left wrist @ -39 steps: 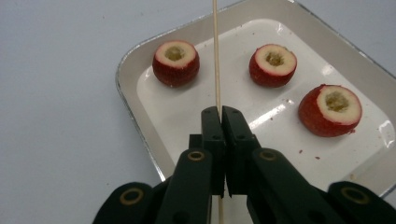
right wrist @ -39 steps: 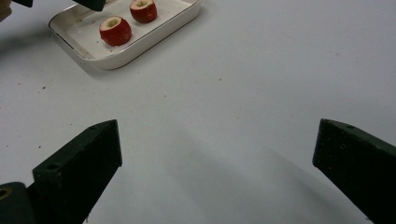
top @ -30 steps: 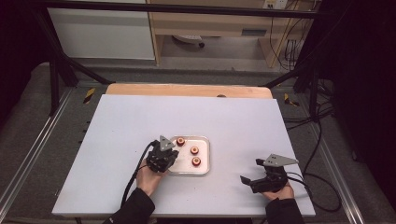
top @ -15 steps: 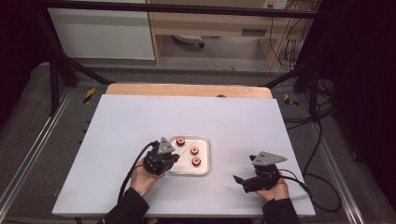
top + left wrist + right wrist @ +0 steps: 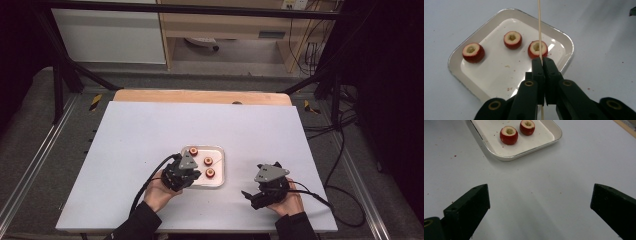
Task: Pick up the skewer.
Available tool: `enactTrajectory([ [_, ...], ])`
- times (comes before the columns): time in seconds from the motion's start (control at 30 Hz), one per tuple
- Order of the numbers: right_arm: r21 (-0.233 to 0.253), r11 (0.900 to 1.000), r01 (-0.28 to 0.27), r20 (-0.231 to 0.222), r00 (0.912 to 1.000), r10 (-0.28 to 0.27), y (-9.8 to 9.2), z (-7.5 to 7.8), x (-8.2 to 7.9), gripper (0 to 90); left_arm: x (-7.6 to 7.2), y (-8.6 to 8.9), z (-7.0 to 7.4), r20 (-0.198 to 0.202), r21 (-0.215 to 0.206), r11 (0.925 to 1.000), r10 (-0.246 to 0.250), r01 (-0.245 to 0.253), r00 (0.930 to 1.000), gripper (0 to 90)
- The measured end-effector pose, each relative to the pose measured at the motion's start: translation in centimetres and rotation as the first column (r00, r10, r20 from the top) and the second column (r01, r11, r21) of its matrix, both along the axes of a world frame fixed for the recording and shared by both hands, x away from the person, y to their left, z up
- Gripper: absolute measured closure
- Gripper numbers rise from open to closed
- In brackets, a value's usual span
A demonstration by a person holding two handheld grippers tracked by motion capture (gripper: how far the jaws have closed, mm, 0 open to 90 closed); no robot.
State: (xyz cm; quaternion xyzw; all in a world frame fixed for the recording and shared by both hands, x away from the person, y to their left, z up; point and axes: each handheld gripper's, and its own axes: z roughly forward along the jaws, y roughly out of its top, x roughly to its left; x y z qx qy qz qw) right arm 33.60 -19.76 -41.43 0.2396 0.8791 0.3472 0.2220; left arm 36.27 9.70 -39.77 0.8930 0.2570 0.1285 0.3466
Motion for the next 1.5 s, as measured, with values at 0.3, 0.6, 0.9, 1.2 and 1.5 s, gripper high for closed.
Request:
enactTrajectory([
  [0.3,-0.11,0.991,-0.07,0.058,0.9954,0.077,1.4,0.4,-0.4,6.5,-0.3,-3.3,0.5,-0.012,0.057,0.9941,-0.091,0.092,0.9958,88.4],
  [0.6,-0.237,0.963,-0.126,0.147,0.9755,0.164,2.2,0.7,-1.0,18.4,-0.5,-6.5,0.5,-0.031,0.106,0.9798,-0.167,0.17,0.9854,88.4],
  [0.9,-0.382,0.901,-0.208,0.206,0.9309,0.302,2.4,0.1,-1.3,41.0,-0.6,-8.5,0.9,-0.05,0.118,0.9672,-0.22,0.225,0.9742,88.4],
  [1.2,-0.476,0.839,-0.265,0.217,0.8884,0.404,2.7,-0.6,-1.5,56.2,-0.5,-9.6,0.6,-0.075,0.156,0.9537,-0.248,0.257,0.9657,88.4],
  [1.5,-0.57,0.763,-0.305,0.221,0.8377,0.499,2.8,-1.2,-1.6,75.1,-0.7,-9.9,0.5,-0.084,0.155,0.9491,-0.264,0.274,0.9609,88.4],
])
